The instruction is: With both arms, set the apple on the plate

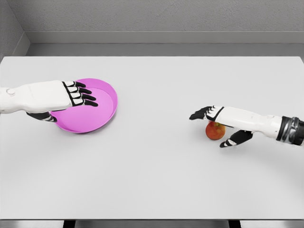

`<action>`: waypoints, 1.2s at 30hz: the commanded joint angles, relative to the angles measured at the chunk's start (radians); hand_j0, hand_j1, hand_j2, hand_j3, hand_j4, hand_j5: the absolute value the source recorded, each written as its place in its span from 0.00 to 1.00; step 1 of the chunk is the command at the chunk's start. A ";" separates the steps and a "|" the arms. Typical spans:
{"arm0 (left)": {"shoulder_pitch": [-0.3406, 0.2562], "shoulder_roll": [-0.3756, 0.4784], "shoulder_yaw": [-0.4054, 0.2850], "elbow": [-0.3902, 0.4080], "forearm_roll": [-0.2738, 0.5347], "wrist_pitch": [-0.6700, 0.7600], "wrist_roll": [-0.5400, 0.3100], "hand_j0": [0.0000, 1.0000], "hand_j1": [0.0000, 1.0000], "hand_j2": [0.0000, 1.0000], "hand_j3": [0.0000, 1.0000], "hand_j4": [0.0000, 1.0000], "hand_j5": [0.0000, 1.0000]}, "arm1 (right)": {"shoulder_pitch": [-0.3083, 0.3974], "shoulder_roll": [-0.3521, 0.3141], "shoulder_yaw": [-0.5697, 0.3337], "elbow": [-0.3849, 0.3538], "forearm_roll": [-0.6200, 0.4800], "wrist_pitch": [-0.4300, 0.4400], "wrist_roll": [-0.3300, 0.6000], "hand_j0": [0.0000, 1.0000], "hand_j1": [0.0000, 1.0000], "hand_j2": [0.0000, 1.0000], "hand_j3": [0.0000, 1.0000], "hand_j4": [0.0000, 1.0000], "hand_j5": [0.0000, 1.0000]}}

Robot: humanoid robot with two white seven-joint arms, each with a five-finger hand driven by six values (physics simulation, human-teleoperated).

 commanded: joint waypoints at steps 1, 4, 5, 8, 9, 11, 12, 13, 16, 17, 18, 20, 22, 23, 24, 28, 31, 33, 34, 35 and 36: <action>0.000 0.000 0.002 0.000 0.005 0.002 -0.004 1.00 1.00 1.00 1.00 1.00 1.00 | -0.002 0.019 0.004 0.046 -0.007 0.002 0.000 1.00 1.00 1.00 1.00 1.00 1.00; 0.000 0.000 0.000 0.000 0.007 0.002 -0.004 1.00 1.00 1.00 1.00 1.00 1.00 | -0.006 0.023 0.004 0.067 -0.007 0.002 0.000 1.00 1.00 1.00 1.00 1.00 1.00; 0.000 0.002 0.002 0.000 0.007 0.002 -0.004 1.00 1.00 1.00 1.00 1.00 1.00 | -0.006 0.023 0.004 0.078 -0.007 0.002 0.000 1.00 1.00 1.00 1.00 1.00 1.00; 0.000 0.000 0.002 0.000 0.005 0.002 -0.004 1.00 1.00 1.00 1.00 1.00 1.00 | -0.006 0.023 0.004 0.096 -0.005 0.002 0.000 1.00 1.00 1.00 1.00 1.00 1.00; 0.000 0.000 0.002 0.000 0.005 0.002 -0.004 1.00 1.00 1.00 1.00 1.00 1.00 | -0.006 0.023 0.004 0.098 -0.005 0.002 0.000 1.00 1.00 1.00 1.00 1.00 1.00; 0.000 0.000 0.002 0.000 0.005 0.002 -0.004 1.00 1.00 1.00 1.00 1.00 1.00 | -0.006 0.023 0.004 0.099 -0.005 0.002 0.000 1.00 1.00 1.00 1.00 1.00 1.00; 0.000 0.000 0.002 0.000 0.005 0.002 -0.004 1.00 1.00 1.00 1.00 1.00 1.00 | -0.006 0.023 0.004 0.101 -0.005 0.002 0.000 1.00 1.00 1.00 1.00 1.00 1.00; 0.000 0.000 0.000 0.000 0.005 0.002 -0.004 1.00 1.00 1.00 1.00 1.00 1.00 | -0.006 0.022 0.004 0.101 -0.005 0.002 0.000 1.00 1.00 1.00 1.00 1.00 1.00; 0.000 0.000 0.000 0.000 0.007 0.002 -0.004 1.00 1.00 1.00 1.00 1.00 1.00 | -0.006 0.023 0.004 0.115 -0.005 0.002 0.000 1.00 1.00 1.00 1.00 1.00 1.00; 0.000 0.000 0.002 0.000 0.007 0.002 -0.004 1.00 1.00 1.00 1.00 1.00 1.00 | -0.006 0.023 0.004 0.119 -0.005 0.002 0.000 1.00 1.00 1.00 1.00 1.00 1.00; 0.000 0.000 0.002 0.000 0.007 0.002 -0.004 1.00 1.00 1.00 1.00 1.00 1.00 | -0.008 0.023 0.004 0.126 -0.005 0.002 0.000 1.00 1.00 1.00 1.00 1.00 1.00; 0.000 0.000 0.002 0.000 0.005 0.002 -0.004 1.00 1.00 1.00 1.00 1.00 1.00 | -0.012 0.023 0.004 0.133 -0.005 0.002 0.000 1.00 1.00 1.00 1.00 1.00 1.00; 0.000 0.000 0.000 0.000 0.007 0.002 -0.004 1.00 1.00 1.00 1.00 1.00 1.00 | -0.014 0.025 0.002 0.142 -0.003 0.002 0.000 1.00 1.00 1.00 1.00 1.00 1.00; 0.000 0.000 0.000 0.000 0.005 0.002 -0.004 1.00 1.00 1.00 1.00 1.00 1.00 | -0.015 0.025 0.002 0.144 -0.002 0.002 0.000 1.00 1.00 1.00 1.00 1.00 1.00; 0.000 0.000 0.000 0.000 0.005 0.002 -0.004 1.00 1.00 1.00 1.00 1.00 1.00 | -0.015 0.025 0.001 0.144 -0.002 0.002 0.000 1.00 1.00 1.00 1.00 1.00 1.00; 0.000 0.000 0.002 0.000 0.005 0.002 -0.004 1.00 1.00 1.00 1.00 1.00 1.00 | -0.015 0.040 0.002 0.165 0.000 0.002 0.000 1.00 1.00 1.00 1.00 1.00 1.00; 0.000 0.000 0.000 0.000 0.007 0.002 -0.004 1.00 1.00 1.00 1.00 1.00 1.00 | -0.018 0.039 0.002 0.167 0.000 0.002 0.000 1.00 1.00 1.00 1.00 1.00 1.00; 0.000 0.000 0.000 0.000 0.005 0.002 -0.004 1.00 1.00 1.00 1.00 1.00 1.00 | -0.018 0.040 0.002 0.167 0.000 0.002 0.000 1.00 1.00 1.00 1.00 1.00 1.00; 0.000 0.000 0.000 0.000 0.005 0.002 -0.004 1.00 1.00 1.00 1.00 1.00 1.00 | -0.018 0.039 0.002 0.167 0.000 0.002 0.000 1.00 1.00 1.00 1.00 1.00 1.00; 0.000 0.000 0.000 0.000 0.005 0.002 -0.004 1.00 1.00 1.00 1.00 1.00 1.00 | -0.018 0.039 0.002 0.167 0.000 0.002 0.000 1.00 1.00 1.00 1.00 1.00 1.00; 0.000 0.000 0.000 0.000 0.005 0.002 -0.004 1.00 1.00 1.00 1.00 1.00 1.00 | -0.018 0.040 0.004 0.167 0.000 0.002 0.000 1.00 1.00 1.00 1.00 1.00 1.00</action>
